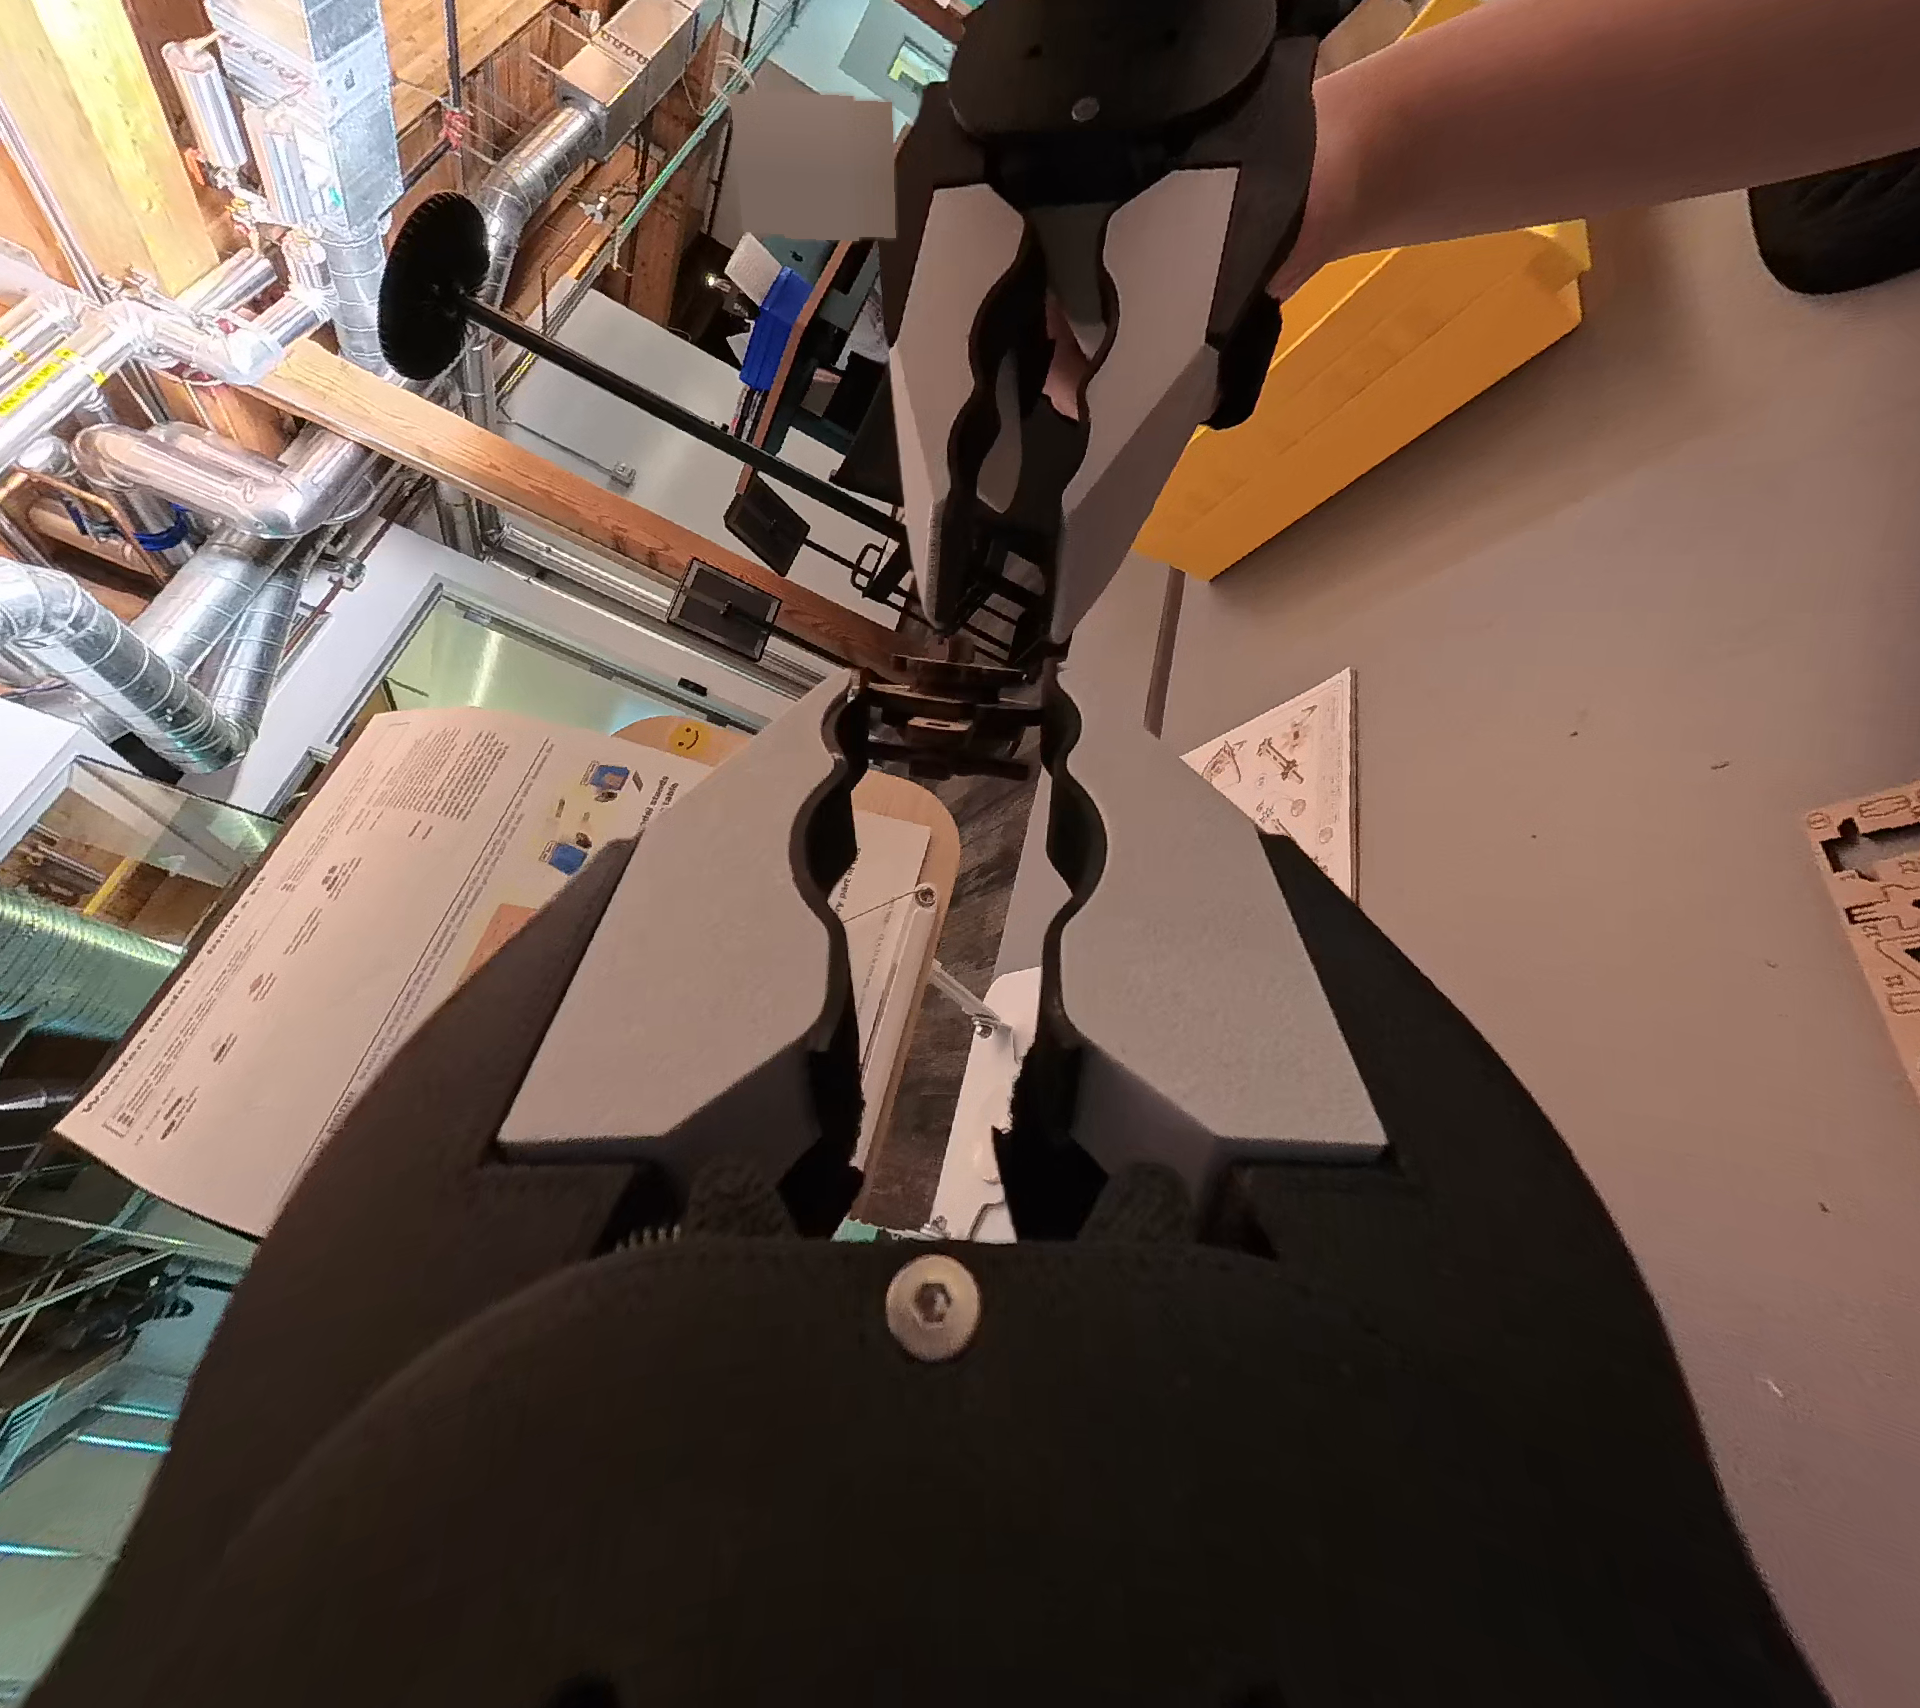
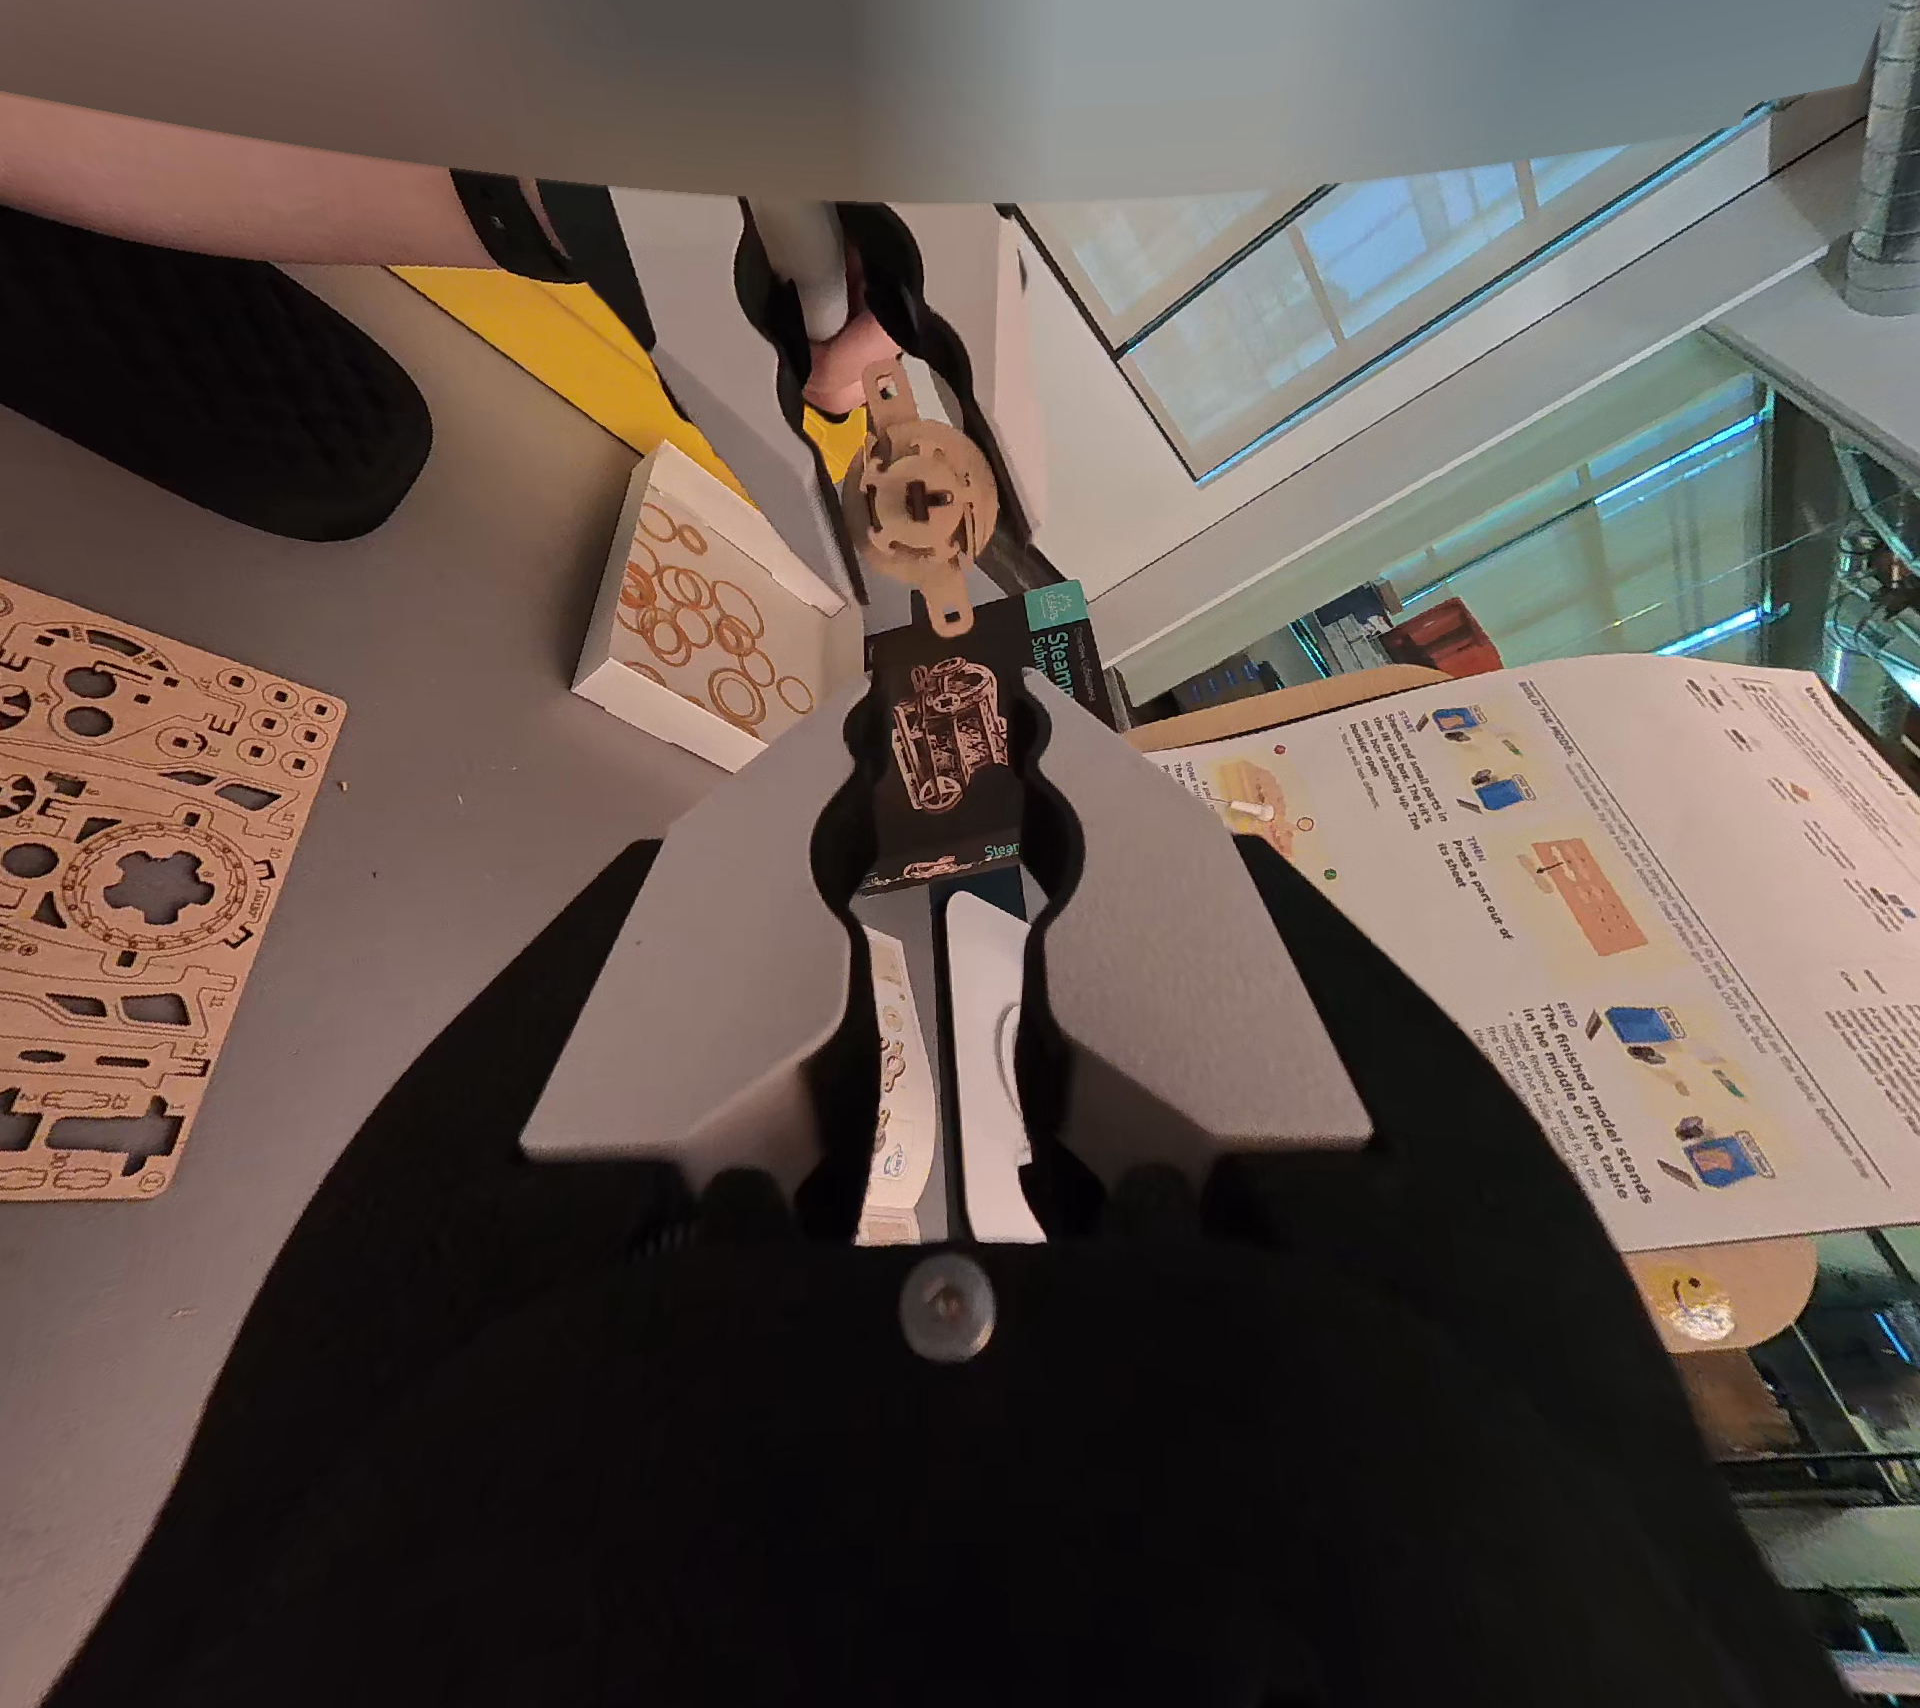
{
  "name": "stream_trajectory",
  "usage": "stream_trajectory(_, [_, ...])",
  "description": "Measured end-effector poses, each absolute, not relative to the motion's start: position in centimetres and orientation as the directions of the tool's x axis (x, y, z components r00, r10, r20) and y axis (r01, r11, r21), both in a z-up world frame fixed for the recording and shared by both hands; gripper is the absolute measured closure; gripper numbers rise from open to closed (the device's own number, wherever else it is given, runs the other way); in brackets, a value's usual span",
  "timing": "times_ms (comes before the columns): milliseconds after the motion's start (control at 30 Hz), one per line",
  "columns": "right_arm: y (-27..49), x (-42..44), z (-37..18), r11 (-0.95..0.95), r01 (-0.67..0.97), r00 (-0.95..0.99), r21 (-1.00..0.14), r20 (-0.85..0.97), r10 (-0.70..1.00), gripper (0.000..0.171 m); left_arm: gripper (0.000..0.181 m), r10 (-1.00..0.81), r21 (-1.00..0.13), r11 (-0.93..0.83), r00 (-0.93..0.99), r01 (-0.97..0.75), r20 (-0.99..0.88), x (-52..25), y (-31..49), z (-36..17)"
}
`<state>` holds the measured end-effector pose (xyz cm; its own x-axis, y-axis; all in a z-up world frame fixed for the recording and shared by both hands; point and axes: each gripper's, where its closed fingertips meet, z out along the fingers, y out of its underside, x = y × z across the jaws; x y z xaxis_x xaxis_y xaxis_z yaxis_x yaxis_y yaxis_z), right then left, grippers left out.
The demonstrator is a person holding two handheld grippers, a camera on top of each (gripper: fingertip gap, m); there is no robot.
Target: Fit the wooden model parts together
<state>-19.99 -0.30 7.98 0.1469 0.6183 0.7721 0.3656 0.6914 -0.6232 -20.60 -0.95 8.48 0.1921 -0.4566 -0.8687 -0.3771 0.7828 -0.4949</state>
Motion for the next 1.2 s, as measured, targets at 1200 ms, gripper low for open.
stream_trajectory(1200, [-2.5,-19.7,10.3,0.710,0.273,0.166,-0.649,0.758,0.630,0.154,0.151,-0.477,-0.516,0.787,0.197,-0.338,-0.856,-20.0,-0.5,7.9])
